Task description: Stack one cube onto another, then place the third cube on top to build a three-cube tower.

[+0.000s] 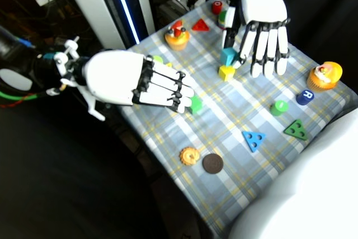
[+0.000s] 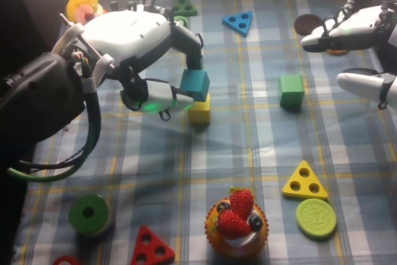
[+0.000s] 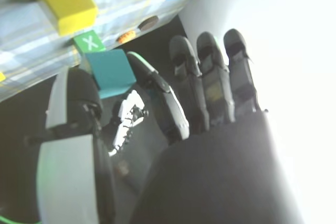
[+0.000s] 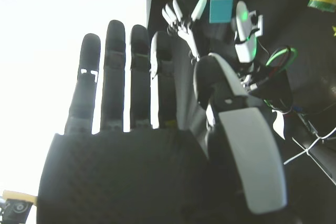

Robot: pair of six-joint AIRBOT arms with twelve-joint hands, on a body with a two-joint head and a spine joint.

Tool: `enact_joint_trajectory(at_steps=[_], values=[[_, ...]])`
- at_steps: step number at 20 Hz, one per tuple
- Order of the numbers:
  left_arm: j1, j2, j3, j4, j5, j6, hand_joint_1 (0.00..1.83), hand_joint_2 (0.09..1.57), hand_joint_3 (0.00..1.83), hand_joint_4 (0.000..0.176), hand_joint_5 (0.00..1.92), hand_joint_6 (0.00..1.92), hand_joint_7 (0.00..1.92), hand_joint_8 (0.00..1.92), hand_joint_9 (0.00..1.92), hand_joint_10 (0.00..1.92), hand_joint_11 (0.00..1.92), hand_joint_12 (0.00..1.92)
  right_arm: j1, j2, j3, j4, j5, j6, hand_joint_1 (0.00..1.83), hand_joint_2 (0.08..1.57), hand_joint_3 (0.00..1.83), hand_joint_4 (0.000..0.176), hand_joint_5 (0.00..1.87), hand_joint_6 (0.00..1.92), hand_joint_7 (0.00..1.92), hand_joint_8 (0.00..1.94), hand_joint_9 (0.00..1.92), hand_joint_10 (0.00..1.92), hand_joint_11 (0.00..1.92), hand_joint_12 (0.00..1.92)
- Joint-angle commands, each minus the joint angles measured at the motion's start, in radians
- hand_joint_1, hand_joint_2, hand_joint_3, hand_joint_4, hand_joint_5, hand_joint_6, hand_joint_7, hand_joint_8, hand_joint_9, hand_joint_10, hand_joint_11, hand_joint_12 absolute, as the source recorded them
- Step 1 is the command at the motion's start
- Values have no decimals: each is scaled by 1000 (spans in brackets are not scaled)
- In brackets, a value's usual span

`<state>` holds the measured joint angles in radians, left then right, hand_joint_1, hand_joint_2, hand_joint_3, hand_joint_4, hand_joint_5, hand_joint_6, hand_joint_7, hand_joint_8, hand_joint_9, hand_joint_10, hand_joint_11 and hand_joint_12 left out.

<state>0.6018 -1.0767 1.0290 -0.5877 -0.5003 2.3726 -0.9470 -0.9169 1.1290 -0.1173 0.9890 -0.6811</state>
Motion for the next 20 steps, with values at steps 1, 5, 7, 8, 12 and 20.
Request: enact_joint_trajectory(at_steps=[1, 5, 7, 8, 12, 20], values=[[-11, -9, 4, 25, -86, -5, 1042, 1077, 1, 176, 1046, 866, 558, 0, 358, 1, 2, 421, 15, 0, 5, 19, 118, 7, 392, 1466, 0, 0, 567, 1, 634, 0, 581, 0, 37, 1127], [-11, -11, 11, 20, -76, -4, 1051, 1066, 0, 176, 1072, 822, 580, 1, 365, 2, 0, 492, 15, -1, 5, 18, 116, 8, 388, 1461, 0, 0, 576, 2, 648, 3, 580, 3, 28, 1117], [-13, -17, 17, 20, -63, 10, 1048, 1071, 1, 176, 1059, 844, 592, 3, 372, 3, 0, 541, 15, -1, 5, 18, 115, 8, 370, 1464, 1, 0, 569, 0, 645, 1, 589, 5, 40, 1131], [-13, -20, 19, 17, -58, 26, 1043, 1077, 1, 176, 1046, 866, 586, 1, 370, 1, 0, 557, 15, -2, 5, 18, 114, 8, 378, 1465, 0, 0, 570, 0, 650, 1, 597, 6, 56, 1116], [-15, -32, 31, 8, -47, 32, 1046, 1074, 0, 176, 1056, 848, 584, 1, 369, 2, 0, 564, 15, -2, 5, 17, 114, 8, 356, 1472, 2, 0, 570, 2, 650, 3, 606, 5, 91, 1095], [-30, -48, 50, 3, -42, 32, 1030, 1091, 2, 176, 1015, 914, 579, 1, 349, 1, 0, 544, 15, -3, 6, 14, 114, 11, 346, 1471, 1, 0, 575, 0, 648, 1, 607, 6, 87, 1113]])
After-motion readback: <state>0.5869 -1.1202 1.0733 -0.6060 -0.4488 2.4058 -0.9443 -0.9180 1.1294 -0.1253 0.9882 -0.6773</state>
